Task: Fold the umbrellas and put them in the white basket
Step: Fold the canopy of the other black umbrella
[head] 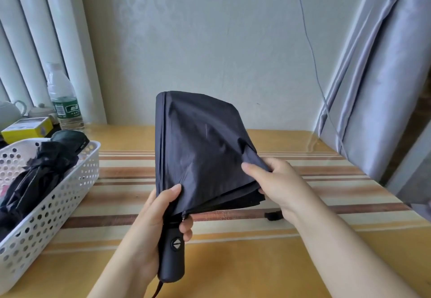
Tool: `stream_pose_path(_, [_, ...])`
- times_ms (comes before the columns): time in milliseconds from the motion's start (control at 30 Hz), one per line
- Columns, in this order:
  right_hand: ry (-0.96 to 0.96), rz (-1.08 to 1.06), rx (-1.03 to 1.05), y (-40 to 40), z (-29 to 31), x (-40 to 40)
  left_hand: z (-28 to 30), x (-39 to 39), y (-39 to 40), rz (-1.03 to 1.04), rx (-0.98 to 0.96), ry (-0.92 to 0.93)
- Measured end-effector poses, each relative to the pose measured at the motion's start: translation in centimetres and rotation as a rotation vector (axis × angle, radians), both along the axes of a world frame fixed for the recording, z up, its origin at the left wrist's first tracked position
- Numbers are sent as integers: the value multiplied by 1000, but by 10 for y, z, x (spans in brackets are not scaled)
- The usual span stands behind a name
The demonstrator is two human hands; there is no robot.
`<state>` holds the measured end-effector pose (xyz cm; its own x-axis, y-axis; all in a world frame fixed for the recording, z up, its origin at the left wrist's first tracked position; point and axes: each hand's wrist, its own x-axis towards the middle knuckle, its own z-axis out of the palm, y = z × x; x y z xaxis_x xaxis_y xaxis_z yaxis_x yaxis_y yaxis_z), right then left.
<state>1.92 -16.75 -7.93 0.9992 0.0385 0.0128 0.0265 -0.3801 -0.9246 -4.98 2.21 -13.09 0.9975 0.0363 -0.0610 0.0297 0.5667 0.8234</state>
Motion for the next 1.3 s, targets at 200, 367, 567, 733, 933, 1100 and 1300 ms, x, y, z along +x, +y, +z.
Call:
stream_pose_path(200, [-354,234,178,-10,10,-7,0,1,0,88,57,11])
stream_pose_path(367, [49,561,790,-24,5,-23,-1,2,-1,78,20,17])
stream_pose_path(567, [184,310,325,-26,36,-14,-2,2,-1,98,179,-51])
stream_pose_path(733, [-336,61,22,-18,45,7,-4,2,-2,45,196,-70])
stream_pose_path(933, [-195,290,490,-24,47,-1,-6,3,-1,34,217,-65])
stream_pose_path(1100, [35,213,244,-31,68,3,-8,2,-4,60,335,-114])
stream_pose_path(1300, [224,396,391,-25,84,-2,-6,0,-10,16,268,-74])
